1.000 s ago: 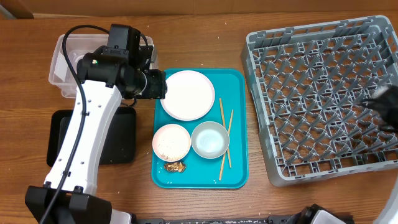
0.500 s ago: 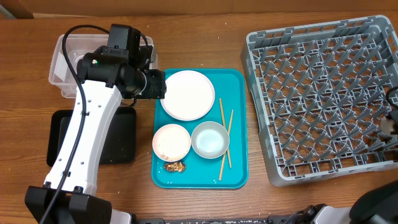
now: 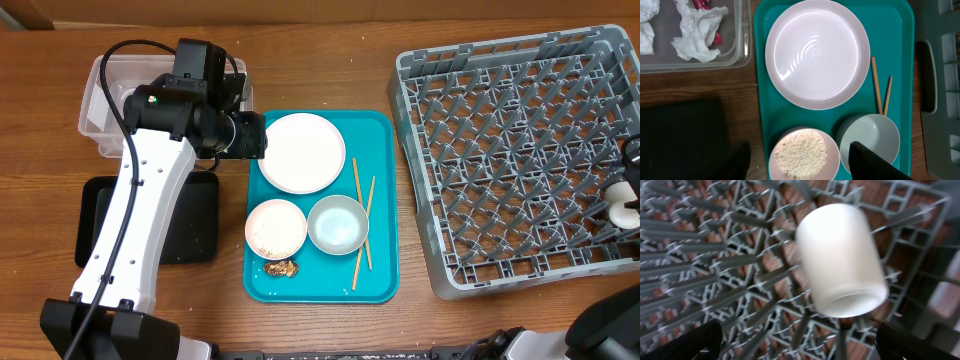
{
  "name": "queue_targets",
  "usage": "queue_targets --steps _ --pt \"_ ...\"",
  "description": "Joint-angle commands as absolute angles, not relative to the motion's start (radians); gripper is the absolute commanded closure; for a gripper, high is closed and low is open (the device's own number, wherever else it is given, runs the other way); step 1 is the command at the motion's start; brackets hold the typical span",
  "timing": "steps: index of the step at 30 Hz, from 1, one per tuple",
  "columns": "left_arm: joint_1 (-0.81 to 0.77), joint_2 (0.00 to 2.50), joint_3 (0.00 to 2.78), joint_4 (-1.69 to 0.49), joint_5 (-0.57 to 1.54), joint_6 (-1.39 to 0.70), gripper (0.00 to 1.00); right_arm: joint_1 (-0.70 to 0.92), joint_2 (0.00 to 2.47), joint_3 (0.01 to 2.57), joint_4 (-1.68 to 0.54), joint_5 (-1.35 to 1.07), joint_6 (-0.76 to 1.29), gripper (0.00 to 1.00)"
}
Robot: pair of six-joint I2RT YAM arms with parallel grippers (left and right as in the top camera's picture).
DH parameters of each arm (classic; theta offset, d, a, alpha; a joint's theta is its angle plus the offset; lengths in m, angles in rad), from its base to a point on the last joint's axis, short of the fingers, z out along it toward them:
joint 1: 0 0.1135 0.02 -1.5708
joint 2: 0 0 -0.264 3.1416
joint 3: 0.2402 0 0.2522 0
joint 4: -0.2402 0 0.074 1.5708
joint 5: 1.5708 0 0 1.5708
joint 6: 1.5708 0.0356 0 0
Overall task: Sort waste into correct bins and load items into the dishwasher
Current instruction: 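Place the cup upside down in the dish rack's right side with the right gripper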
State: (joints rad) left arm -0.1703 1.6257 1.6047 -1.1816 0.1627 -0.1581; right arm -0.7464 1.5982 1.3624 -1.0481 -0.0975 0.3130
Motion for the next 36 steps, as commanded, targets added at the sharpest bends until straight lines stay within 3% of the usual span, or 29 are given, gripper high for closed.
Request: queue_targets --steps 1,4,6,8,9,10,36 --pt "-0.171 1.623 1.618 -1.179 0.155 -0.165 0.35 -0.746 1.578 1.389 -1.050 -0.184 0.307 0.01" --pt "-0.171 1.623 1.619 -1.179 0.155 -0.165 0.36 -0.746 1.555 1.389 -1.057 -0.199 0.307 0.10" --pt "-0.171 1.623 1.618 -1.179 0.155 -0.165 0.37 -0.746 1.539 1.389 -1.065 -0.161 0.308 0.22" --pt "-0.171 1.623 1.618 -1.182 0.155 -0.165 0.40 -0.746 1.536 1.389 -1.065 -0.112 0.308 0.76" --pt "-0.171 1.623 1.618 -1.182 0.154 -0.165 0.41 -0.746 1.537 1.389 -1.066 -0.100 0.308 0.91" --pt "-0.171 1.623 1.618 -1.182 0.154 -0.165 0.41 -0.746 1.539 1.387 -1.068 -0.097 0.308 0.96" --pt "-0.171 1.623 1.618 -1.182 0.154 -0.165 0.40 -0.748 1.571 1.341 -1.081 0.071 0.373 0.96"
